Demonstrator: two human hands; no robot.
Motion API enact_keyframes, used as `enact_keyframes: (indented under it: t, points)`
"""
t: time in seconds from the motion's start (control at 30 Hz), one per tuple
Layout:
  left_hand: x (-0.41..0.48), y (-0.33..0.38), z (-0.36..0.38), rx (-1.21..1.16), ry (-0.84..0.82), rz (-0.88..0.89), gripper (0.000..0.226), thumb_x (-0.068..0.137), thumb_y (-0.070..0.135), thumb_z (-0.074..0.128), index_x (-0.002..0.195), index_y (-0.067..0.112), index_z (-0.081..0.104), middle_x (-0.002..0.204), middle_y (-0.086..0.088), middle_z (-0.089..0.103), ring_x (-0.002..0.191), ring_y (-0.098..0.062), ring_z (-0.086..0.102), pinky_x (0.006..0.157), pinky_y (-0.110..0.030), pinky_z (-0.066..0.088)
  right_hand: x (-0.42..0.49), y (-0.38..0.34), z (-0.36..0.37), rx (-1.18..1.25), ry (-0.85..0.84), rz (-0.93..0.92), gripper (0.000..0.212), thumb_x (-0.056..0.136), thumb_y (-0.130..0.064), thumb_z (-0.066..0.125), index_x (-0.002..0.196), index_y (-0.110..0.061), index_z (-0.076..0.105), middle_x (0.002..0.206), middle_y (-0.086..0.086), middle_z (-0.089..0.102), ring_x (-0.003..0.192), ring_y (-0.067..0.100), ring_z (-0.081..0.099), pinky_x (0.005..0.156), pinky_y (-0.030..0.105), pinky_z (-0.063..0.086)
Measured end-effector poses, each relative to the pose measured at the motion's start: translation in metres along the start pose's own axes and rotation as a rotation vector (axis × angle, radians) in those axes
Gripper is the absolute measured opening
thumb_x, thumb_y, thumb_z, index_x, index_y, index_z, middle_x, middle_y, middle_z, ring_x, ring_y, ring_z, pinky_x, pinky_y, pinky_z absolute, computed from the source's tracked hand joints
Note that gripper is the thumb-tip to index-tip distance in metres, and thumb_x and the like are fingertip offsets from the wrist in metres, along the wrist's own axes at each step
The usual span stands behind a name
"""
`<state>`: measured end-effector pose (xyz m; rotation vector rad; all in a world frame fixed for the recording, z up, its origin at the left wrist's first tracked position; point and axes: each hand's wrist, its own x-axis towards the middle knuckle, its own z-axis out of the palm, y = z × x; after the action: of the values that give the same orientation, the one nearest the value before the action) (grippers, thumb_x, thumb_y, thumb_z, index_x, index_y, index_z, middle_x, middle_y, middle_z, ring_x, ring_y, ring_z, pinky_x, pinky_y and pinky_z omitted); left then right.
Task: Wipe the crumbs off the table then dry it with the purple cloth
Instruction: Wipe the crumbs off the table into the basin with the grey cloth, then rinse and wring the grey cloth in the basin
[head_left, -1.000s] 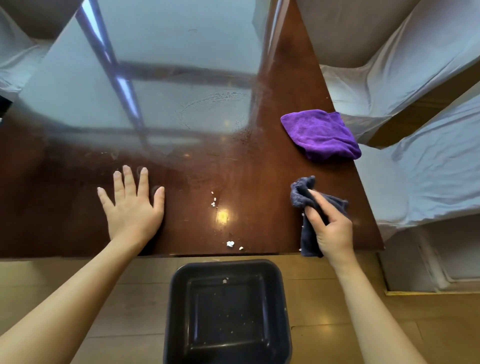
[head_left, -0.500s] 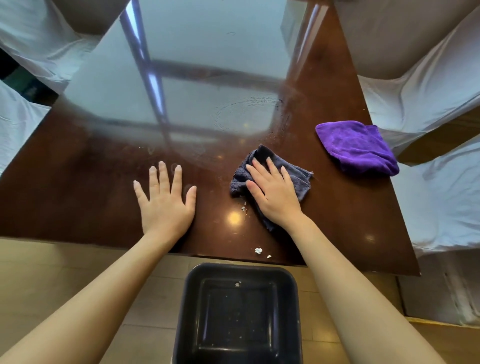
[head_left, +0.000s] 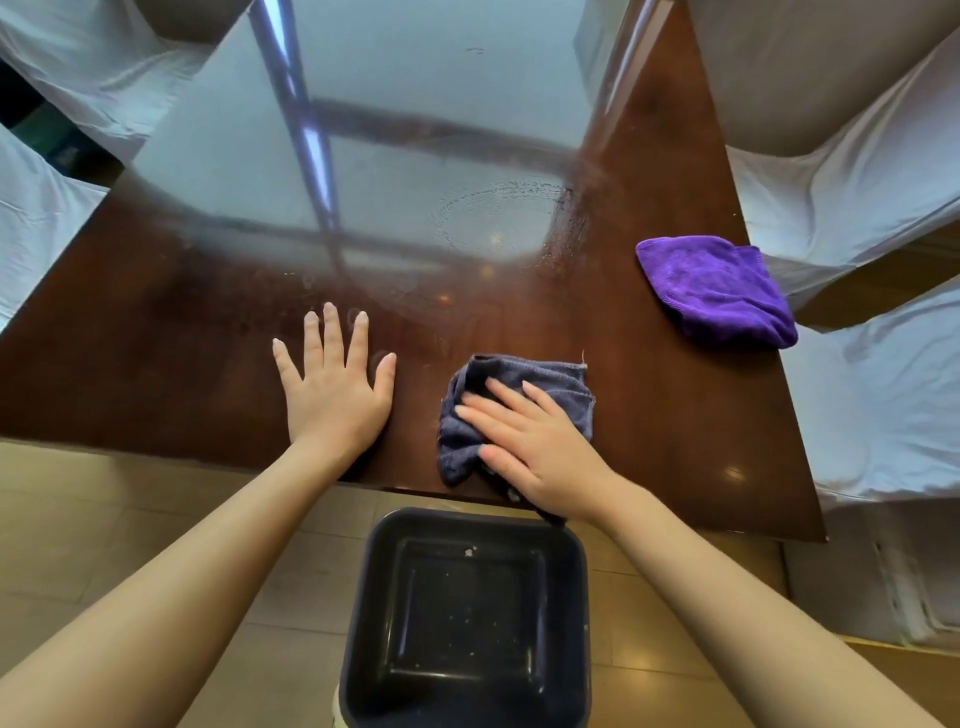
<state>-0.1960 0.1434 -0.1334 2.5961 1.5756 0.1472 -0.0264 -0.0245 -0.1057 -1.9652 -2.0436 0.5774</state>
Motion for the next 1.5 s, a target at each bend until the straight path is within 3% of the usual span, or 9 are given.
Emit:
enact_keyframes:
  t: [0.17, 0.4, 0.8, 1.07, 1.17, 1.27, 1.33, 1.4, 1.5]
  points:
    - [0.000, 0.000, 0.001, 0.005, -0.004, -0.003, 0.064, 0.090, 0.055, 0.011, 0.146, 0.024, 0.008, 0.157, -0.010, 0.004, 0.144, -0.026, -0.003, 0.113, -0.055, -0.004, -0.034, -0.021, 0.013, -0.026, -0.040, -0.030, 0.052, 0.096, -0.048, 0.031, 0.144, -0.037, 0.014, 0.153, -0.017, 0.013, 0.143, 0.003, -0.005, 0.118, 0.036, -0.006]
    - [0.000, -0.001, 0.003, 0.005, 0.005, 0.000, 0.064, 0.090, 0.055, 0.011, 0.146, 0.024, 0.010, 0.157, -0.010, 0.005, 0.144, -0.027, -0.002, 0.113, -0.056, -0.004, -0.056, -0.044, 0.032, -0.083, 0.274, -0.039, 0.047, 0.084, -0.011, 0.065, 0.129, -0.018, 0.052, 0.136, 0.000, 0.053, 0.132, 0.020, 0.040, 0.109, 0.050, 0.031]
    - [0.001, -0.001, 0.003, -0.011, -0.010, 0.002, 0.064, 0.090, 0.055, 0.011, 0.146, 0.024, 0.008, 0.157, -0.010, 0.002, 0.144, -0.026, -0.004, 0.112, -0.054, -0.006, -0.079, -0.076, 0.044, 0.163, 0.421, 0.035, 0.042, 0.084, -0.005, 0.063, 0.124, -0.013, 0.057, 0.129, 0.001, 0.059, 0.125, 0.015, 0.050, 0.106, 0.043, 0.041]
    - [0.000, -0.001, -0.011, -0.132, -0.070, 0.013, 0.065, 0.091, 0.055, 0.020, 0.146, 0.025, 0.004, 0.157, -0.012, -0.001, 0.144, -0.024, -0.007, 0.113, -0.054, -0.009, -0.082, -0.087, 0.019, 0.443, 0.214, 0.029, 0.043, 0.089, -0.011, 0.057, 0.130, -0.023, 0.051, 0.133, -0.009, 0.055, 0.126, 0.002, 0.045, 0.108, 0.031, 0.037]
    - [-0.013, 0.008, -0.041, -0.417, -0.059, 0.181, 0.063, 0.092, 0.048, 0.037, 0.145, 0.023, 0.016, 0.157, -0.009, 0.009, 0.145, -0.021, 0.000, 0.115, -0.046, -0.007, -0.083, -0.086, 0.000, 0.639, 0.225, 0.101, 0.045, 0.087, -0.010, 0.060, 0.129, -0.025, 0.052, 0.130, -0.012, 0.057, 0.124, 0.004, 0.048, 0.105, 0.023, 0.037]
    - [-0.046, 0.027, -0.093, -0.915, -0.482, 0.513, 0.053, 0.083, 0.058, 0.047, 0.133, 0.044, 0.036, 0.144, 0.023, 0.036, 0.131, 0.005, 0.035, 0.112, -0.020, 0.023, -0.081, -0.082, -0.024, 0.727, 0.206, 0.141, 0.042, 0.087, -0.011, 0.059, 0.126, -0.027, 0.054, 0.125, -0.014, 0.060, 0.119, 0.004, 0.053, 0.100, 0.016, 0.038]
    - [-0.071, 0.037, -0.117, -0.912, -0.685, 0.735, 0.048, 0.080, 0.055, 0.056, 0.126, 0.050, 0.044, 0.133, 0.030, 0.048, 0.119, 0.012, 0.045, 0.100, -0.011, 0.035, -0.082, -0.081, -0.037, 0.715, 0.181, 0.145, 0.042, 0.087, -0.013, 0.059, 0.125, -0.031, 0.053, 0.122, -0.016, 0.060, 0.117, 0.003, 0.054, 0.099, 0.018, 0.040]
    - [-0.087, 0.039, -0.124, -0.790, -0.655, 0.909, 0.057, 0.077, 0.050, 0.063, 0.130, 0.040, 0.045, 0.137, 0.019, 0.049, 0.126, 0.008, 0.039, 0.103, -0.011, 0.032, -0.085, -0.079, -0.043, 0.694, 0.135, 0.160, 0.040, 0.088, -0.015, 0.058, 0.124, -0.032, 0.052, 0.121, -0.014, 0.060, 0.116, 0.004, 0.054, 0.099, 0.023, 0.043]
    - [-0.097, 0.034, -0.126, -0.688, -0.545, 0.986, 0.058, 0.077, 0.040, 0.068, 0.130, 0.036, 0.046, 0.142, 0.014, 0.041, 0.129, 0.006, 0.033, 0.106, -0.014, 0.030, -0.093, -0.079, -0.042, 0.777, 0.073, 0.224, 0.034, 0.088, -0.020, 0.059, 0.119, -0.029, 0.050, 0.118, -0.007, 0.060, 0.112, 0.011, 0.057, 0.096, 0.035, 0.048]
